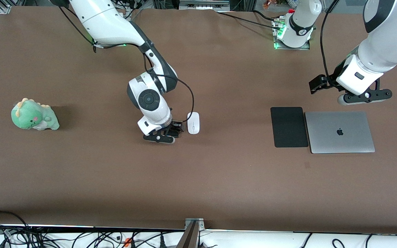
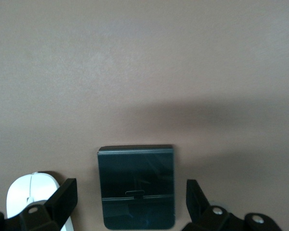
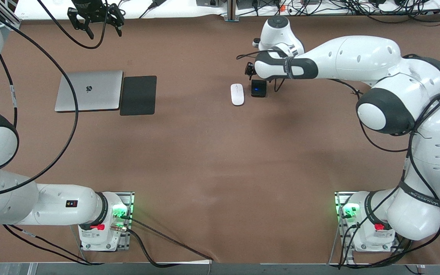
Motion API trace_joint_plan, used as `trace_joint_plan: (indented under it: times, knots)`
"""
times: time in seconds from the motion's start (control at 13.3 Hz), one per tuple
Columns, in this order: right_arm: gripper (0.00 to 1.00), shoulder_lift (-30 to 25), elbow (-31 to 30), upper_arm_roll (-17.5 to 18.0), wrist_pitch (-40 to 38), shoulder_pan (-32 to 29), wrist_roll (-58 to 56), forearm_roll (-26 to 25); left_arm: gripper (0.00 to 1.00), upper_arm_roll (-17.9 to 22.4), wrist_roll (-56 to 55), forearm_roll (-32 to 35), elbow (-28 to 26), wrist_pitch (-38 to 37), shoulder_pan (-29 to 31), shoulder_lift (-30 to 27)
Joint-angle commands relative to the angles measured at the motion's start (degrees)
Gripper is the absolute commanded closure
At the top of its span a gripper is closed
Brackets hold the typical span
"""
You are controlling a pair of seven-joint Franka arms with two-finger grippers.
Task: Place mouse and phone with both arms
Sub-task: 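Lower the right gripper and close it on the black phone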
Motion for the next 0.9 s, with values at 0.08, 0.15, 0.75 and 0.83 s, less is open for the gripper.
trace_joint_plan:
  times: [0.08,0.15,0.75,0.83]
  knots:
    - [0.00,1.80,0.35,-0.91,2.63,1.40,2.16,-2.87,0.00,-0.31,-0.85,0.26,0.72,-0.66,-0.14,0.49]
    - [0.00,2.42,0.26,-0.91,3.60,1.40,2.16,-3.23,0.00,-0.66,-1.38,0.26,0.72,-0.66,-0.14,0.49]
    - [0.03,4.97,-0.62,-1.35,8.01,1.49,2.25,-3.76,0.00,-1.10,-2.44,0.26,0.37,-0.75,-0.14,1.01]
    - [0.10,4.97,-0.62,-1.35,7.83,1.49,2.25,-3.76,0.00,-1.10,-2.44,0.26,0.37,-0.75,-0.14,1.01]
